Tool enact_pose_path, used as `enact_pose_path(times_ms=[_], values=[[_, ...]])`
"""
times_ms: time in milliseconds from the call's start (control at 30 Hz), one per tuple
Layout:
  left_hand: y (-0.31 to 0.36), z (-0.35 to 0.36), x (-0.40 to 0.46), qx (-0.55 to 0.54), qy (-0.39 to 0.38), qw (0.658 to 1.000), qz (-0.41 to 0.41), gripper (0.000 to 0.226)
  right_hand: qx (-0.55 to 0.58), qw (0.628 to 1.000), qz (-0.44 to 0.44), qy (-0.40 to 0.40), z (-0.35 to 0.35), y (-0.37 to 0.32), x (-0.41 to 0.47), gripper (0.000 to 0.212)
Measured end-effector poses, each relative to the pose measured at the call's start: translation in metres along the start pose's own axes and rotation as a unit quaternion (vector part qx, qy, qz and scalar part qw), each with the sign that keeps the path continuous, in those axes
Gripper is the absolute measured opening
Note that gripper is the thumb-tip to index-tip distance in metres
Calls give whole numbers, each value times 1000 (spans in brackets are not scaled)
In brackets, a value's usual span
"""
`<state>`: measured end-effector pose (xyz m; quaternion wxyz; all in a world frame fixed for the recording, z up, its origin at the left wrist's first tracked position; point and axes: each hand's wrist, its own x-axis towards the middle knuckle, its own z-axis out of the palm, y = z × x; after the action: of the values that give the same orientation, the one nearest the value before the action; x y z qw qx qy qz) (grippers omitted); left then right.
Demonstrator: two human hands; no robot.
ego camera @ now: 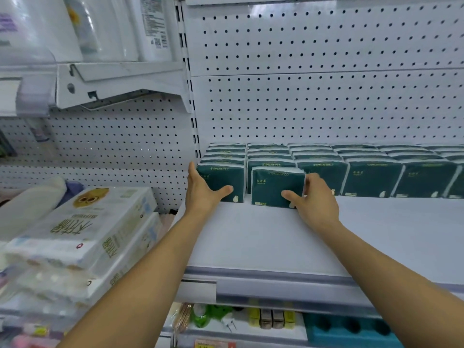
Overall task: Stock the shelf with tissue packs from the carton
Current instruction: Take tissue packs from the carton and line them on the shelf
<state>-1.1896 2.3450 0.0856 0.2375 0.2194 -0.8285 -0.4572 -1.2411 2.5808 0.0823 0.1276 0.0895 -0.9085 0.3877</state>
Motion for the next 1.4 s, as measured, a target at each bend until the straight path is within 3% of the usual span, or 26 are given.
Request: enact_pose_path(times_ms=[233,533,733,833,1100,1400], values=[[0,6,0,-9,18,1000,20,106,18,1000,24,5,14,-10,7,44],[6,-6,-12,-15,24,999,28,111,44,999,24,19,5,-7,-1,55],[9,-35,-79,134,70,976,156,76,-25,986,-156,55,-12,-12,-56,50],[3,-45,-125,174,98,963,182,71,-44,971,-216,89,-15,-15,-87,52],[-19,-54,-216,225,117,951,178,72,-22,950,-310,43,-20,-13,-145,38],[-79,-77,-319,318,157,928,118,59,-27,894,-443,-60,9,-12,-234,45]])
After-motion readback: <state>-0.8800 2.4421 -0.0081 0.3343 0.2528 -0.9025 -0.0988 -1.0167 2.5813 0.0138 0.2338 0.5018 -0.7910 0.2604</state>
